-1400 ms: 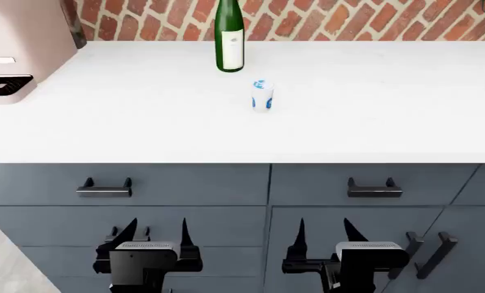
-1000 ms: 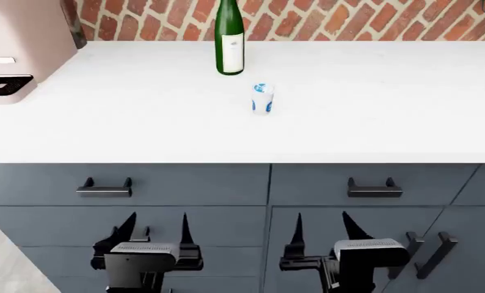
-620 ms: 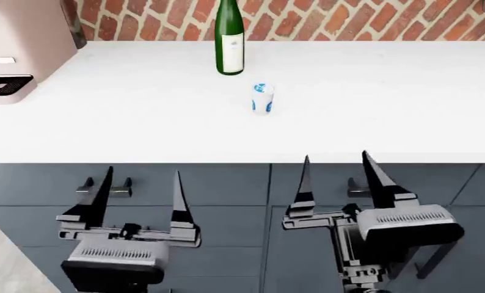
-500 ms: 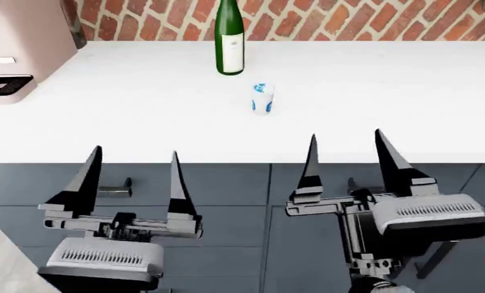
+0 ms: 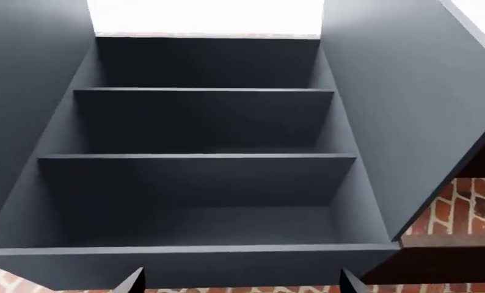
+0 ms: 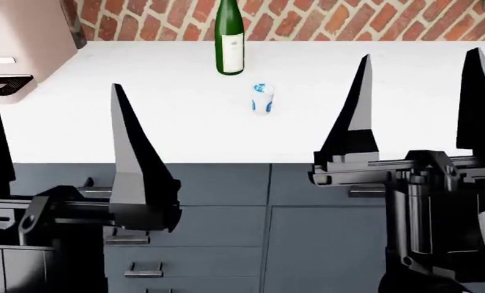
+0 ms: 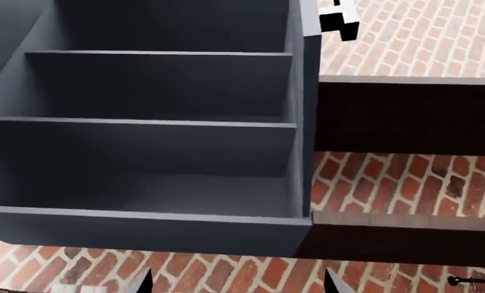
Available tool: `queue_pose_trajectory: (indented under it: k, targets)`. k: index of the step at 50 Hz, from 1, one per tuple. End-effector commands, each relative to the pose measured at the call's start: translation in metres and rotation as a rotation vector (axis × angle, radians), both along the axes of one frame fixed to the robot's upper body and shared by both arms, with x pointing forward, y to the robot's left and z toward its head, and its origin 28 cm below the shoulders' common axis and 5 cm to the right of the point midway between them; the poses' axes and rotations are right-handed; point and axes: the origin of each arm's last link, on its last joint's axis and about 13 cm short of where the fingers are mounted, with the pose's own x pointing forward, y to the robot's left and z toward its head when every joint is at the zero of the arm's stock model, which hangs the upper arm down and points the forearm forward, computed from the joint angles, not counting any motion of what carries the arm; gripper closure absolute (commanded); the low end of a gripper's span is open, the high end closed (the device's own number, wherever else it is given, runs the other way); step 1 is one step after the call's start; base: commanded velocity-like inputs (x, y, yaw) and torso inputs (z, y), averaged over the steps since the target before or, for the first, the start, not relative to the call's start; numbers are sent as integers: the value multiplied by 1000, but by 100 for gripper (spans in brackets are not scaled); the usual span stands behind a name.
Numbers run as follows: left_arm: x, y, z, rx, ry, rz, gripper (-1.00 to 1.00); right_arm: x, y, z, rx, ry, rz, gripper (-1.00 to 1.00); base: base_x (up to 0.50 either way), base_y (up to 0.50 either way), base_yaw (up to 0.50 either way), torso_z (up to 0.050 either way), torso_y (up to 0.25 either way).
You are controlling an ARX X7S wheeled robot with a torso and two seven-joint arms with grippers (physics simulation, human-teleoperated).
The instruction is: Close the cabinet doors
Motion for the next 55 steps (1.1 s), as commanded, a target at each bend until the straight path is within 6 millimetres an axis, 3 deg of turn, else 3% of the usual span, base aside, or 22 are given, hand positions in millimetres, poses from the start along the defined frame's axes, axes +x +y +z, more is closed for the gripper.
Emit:
queue_pose_trajectory:
  k: [1,11,20,39,55]
  targets:
    - [-9,4,13,-21,-73,11,-100,-10,-2,12,9,-93,-2,-100,0,0,0,0,0]
    - [-11,4,13,-27,-69,-2,-100,-9,-1,9,14,-80,4,-100,0,-1,0,0,0]
    - [-11,3,13,-25,-68,-1,-100,-8,-2,8,19,-72,3,-100,-13,-435,0,0,0]
    - [-10,3,11,-23,-65,-5,-100,-9,-2,7,11,-76,2,-100,1,0,0,0,0]
    - [-9,2,9,-20,-53,-9,-100,-8,-1,6,-16,-51,7,-100,500,0,0,0,0]
